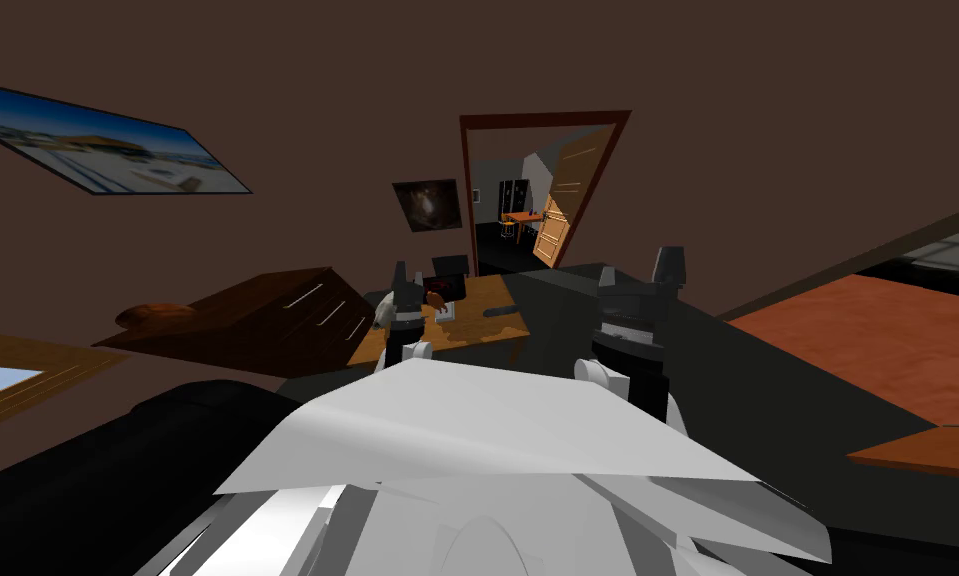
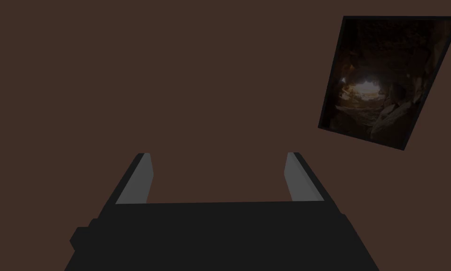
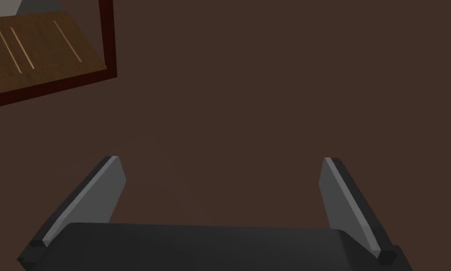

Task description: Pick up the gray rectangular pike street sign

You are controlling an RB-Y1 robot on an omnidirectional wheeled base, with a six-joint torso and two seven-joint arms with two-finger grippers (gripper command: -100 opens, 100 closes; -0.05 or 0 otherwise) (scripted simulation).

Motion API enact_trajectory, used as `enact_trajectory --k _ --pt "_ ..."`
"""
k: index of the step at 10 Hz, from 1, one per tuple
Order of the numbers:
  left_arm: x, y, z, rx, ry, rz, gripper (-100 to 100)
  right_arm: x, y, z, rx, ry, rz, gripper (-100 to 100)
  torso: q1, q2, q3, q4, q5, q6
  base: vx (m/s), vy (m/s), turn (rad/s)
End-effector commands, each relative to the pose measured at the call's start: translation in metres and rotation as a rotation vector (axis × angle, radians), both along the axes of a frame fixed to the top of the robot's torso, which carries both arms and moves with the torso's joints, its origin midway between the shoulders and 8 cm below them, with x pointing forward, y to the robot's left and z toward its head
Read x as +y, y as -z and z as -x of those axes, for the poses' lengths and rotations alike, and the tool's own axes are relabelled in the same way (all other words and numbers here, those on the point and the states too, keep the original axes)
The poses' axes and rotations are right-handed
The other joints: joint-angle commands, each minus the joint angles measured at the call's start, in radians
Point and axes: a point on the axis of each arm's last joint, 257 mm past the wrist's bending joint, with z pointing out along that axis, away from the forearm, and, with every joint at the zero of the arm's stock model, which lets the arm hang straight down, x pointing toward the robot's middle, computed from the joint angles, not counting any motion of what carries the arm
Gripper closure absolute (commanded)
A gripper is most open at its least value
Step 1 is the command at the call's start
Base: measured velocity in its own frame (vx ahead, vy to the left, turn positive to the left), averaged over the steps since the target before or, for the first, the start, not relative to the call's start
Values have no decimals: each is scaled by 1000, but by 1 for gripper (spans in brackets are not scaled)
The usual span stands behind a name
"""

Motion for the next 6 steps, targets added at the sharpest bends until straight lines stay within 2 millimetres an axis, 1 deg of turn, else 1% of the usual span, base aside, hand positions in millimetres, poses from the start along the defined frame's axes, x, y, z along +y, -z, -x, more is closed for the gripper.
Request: enact_trajectory --k 1,3,4,6 --pt "-1 2 -4 19 13 -26 -100 0 0 0 0 0 0 0 0 0 0 0 0 0 -5 -21 5" --pt "-1 8 -14 59 29 -59 -100 0 0 0 0 0 0 0 -3 1 0 0 -1 0 -24 -67 8" --pt "1 13 -21 85 33 -72 -100 0 0 0 0 0 0 0 -5 2 1 0 -1 0 -47 -102 8" --pt "7 22 -36 141 36 -87 -100 0 0 0 0 0 0 0 -8 2 1 0 -2 0 -30 -137 7"
